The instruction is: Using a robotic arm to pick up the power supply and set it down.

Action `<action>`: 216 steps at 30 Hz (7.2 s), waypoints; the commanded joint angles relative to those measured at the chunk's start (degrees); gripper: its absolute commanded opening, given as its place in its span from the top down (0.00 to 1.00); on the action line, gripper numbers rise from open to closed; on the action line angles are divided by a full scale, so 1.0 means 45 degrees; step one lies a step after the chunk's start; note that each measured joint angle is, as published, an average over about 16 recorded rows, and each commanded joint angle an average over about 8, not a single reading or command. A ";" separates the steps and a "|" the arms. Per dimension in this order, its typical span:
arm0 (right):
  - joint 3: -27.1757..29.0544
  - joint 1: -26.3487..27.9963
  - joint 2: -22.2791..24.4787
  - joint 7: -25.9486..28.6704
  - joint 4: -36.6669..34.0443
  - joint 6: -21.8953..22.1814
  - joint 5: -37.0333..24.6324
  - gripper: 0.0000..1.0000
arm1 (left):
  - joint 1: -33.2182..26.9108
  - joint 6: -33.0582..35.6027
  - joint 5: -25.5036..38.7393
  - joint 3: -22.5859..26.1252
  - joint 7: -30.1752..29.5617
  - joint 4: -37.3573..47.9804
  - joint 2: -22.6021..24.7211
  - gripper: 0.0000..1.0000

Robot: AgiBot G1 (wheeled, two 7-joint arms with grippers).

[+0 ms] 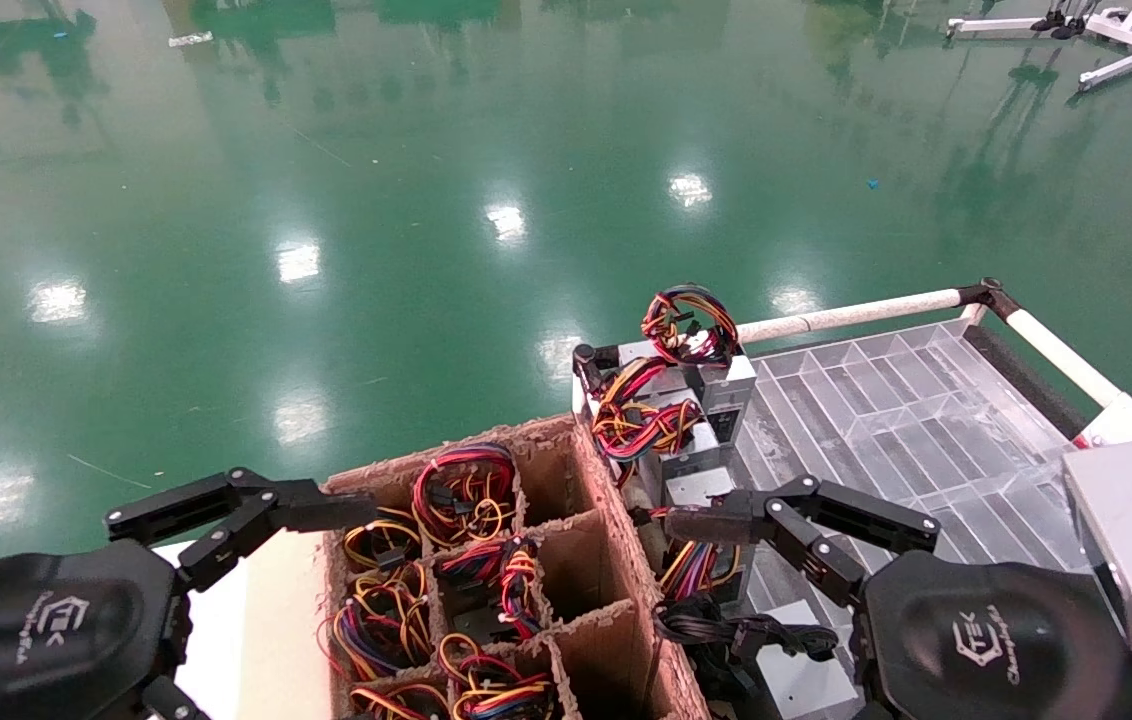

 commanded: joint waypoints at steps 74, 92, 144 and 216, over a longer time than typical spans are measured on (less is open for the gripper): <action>-0.5884 0.5540 -0.6239 -0.1841 -0.2312 -0.0350 -1.0433 1.00 | -0.0001 0.0000 -0.0002 0.0003 0.0002 0.0002 -0.0001 0.00; -0.5883 0.5705 -0.6319 -0.2179 -0.2768 -0.0215 -1.0493 1.00 | -0.0002 0.0000 -0.0003 0.0004 0.0002 0.0002 -0.0001 0.00; -0.1718 1.0218 -0.2143 -0.0321 -0.3991 -0.0558 -0.5969 1.00 | -0.0002 -0.0001 -0.0005 0.0007 0.0004 0.0002 -0.0002 0.00; -0.4315 1.1558 -0.5807 -0.9539 -1.6288 0.3095 -0.8883 1.00 | -0.0003 -0.0003 -0.0008 0.0011 0.0006 0.0002 -0.0004 0.00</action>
